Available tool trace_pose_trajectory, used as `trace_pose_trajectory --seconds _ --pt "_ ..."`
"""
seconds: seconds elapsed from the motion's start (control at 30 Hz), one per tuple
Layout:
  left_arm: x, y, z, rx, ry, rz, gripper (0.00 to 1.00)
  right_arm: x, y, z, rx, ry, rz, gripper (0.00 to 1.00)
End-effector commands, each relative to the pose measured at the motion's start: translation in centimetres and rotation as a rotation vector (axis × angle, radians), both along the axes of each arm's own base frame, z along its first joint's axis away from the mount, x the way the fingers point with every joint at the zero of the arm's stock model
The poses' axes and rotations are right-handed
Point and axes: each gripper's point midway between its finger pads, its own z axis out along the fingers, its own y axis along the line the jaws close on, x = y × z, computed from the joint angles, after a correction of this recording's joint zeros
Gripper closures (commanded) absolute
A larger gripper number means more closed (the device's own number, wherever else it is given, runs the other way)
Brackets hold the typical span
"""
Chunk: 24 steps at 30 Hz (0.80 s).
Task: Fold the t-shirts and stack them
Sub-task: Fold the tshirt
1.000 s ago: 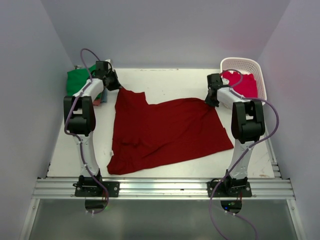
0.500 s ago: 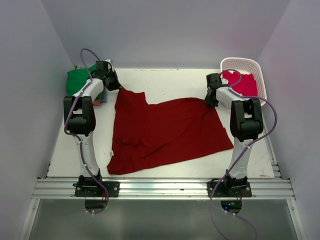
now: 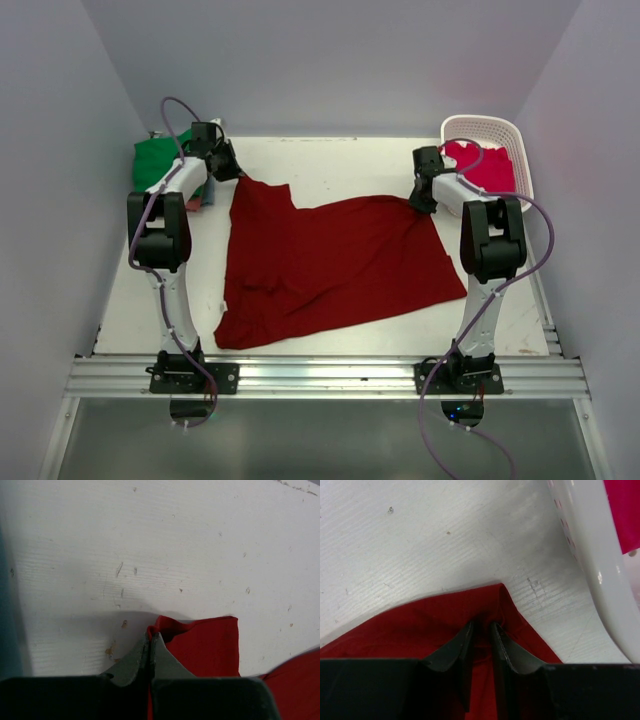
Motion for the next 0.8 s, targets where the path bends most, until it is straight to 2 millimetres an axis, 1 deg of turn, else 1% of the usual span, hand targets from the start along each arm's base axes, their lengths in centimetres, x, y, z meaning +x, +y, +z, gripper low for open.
trace_pose_trajectory --seconds 0.0,0.13,0.23,0.37,0.57,0.63,0.67,0.7,0.77 --pt "1.0 0.3 2.7 -0.009 -0.064 -0.004 1.00 1.5 -0.1 2.5 0.009 -0.061 -0.007 0.76" --pt "1.0 0.3 2.7 -0.013 -0.062 -0.006 1.00 1.9 0.1 2.5 0.014 -0.059 -0.002 0.78" --pt "1.0 0.3 2.7 -0.013 -0.063 -0.006 1.00 2.1 0.0 3.4 0.016 -0.078 -0.006 0.78" --pt "1.0 0.3 2.8 -0.014 -0.065 -0.007 1.00 2.3 0.0 3.7 0.011 -0.085 -0.004 0.79" --pt "1.1 0.2 2.7 -0.015 -0.065 -0.008 1.00 2.1 -0.1 2.8 0.009 -0.063 -0.004 0.80" --pt "1.0 0.2 2.7 -0.016 -0.063 -0.009 1.00 2.1 0.0 2.6 0.007 -0.060 -0.002 0.85" --pt "1.1 0.2 2.7 -0.015 -0.063 -0.008 1.00 2.1 0.0 2.5 0.008 -0.056 -0.002 0.94" --pt "1.0 0.2 2.6 -0.016 -0.062 -0.009 1.00 2.1 0.0 2.5 0.010 -0.055 -0.001 0.99" --pt "1.0 0.2 2.6 -0.015 -0.060 -0.008 1.00 2.1 0.0 2.7 0.013 -0.063 -0.001 1.00"
